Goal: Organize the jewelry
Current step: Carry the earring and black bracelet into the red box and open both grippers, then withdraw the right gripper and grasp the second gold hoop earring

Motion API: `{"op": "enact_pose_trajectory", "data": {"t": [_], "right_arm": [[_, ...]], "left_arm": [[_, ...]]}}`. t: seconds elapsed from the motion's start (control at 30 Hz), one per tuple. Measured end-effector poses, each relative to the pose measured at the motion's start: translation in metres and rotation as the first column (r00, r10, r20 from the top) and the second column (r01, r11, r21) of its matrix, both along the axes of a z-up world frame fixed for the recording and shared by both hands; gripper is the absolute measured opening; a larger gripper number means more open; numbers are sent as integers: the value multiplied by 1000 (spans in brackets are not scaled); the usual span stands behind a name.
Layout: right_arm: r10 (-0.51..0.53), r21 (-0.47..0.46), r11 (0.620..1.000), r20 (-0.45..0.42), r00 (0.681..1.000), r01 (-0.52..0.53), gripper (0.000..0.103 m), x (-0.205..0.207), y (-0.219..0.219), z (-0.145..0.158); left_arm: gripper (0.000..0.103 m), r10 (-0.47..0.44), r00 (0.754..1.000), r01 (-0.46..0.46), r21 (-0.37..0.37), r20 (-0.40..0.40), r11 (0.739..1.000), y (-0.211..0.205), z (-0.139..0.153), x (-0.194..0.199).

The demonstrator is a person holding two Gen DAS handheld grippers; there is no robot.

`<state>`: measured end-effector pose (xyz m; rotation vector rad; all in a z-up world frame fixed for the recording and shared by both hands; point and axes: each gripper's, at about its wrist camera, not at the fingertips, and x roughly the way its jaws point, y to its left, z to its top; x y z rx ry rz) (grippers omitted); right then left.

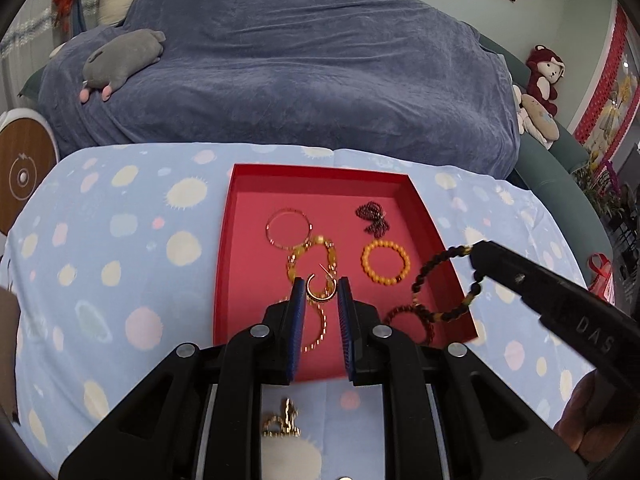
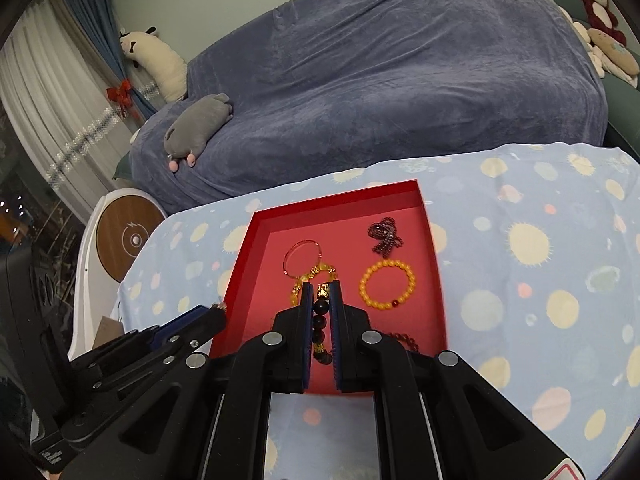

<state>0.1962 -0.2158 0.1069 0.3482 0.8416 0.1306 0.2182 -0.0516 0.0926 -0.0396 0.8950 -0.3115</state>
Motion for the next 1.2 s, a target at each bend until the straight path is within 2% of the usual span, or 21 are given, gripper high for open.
{"op": "enact_pose_trajectory", "data": {"t": [0.3,0.5,0.57,0.6,0.63,0.7,0.93,1.2], "right_arm": [[14,28,1000,-85,996,-12,8,42,6,-43],[5,-26,1000,-147,989,-9,9,53,1,-69],[-21,-53,999,-137,990,14,16,50,-3,-68],[-38,-61,998,-127,991,30,22,47,-6,-66],[-49,-59,997,-116,992,42,28,44,-9,-63],[-65,-43,997,-95,993,61,31,34,-17,-57],[-73,-44,997,-60,995,71,36,-12,-22,-41],[-50,-46,998,-85,995,46,36,-68,-6,-41]], "left_arm": [[16,4,998,-2,21,-61,1000,-10,-34,40],[16,3,995,0,31,-101,1000,-15,-56,54],[27,16,994,-13,29,-110,1000,-14,-59,56],[46,32,993,-28,34,-113,999,-13,-60,56],[59,50,994,-47,35,-101,998,-11,-59,53],[65,74,995,-71,36,-73,997,-7,-55,48],[68,99,993,-98,12,-60,995,15,-44,13],[69,122,989,-123,-1,-86,992,44,-42,-42]]}}
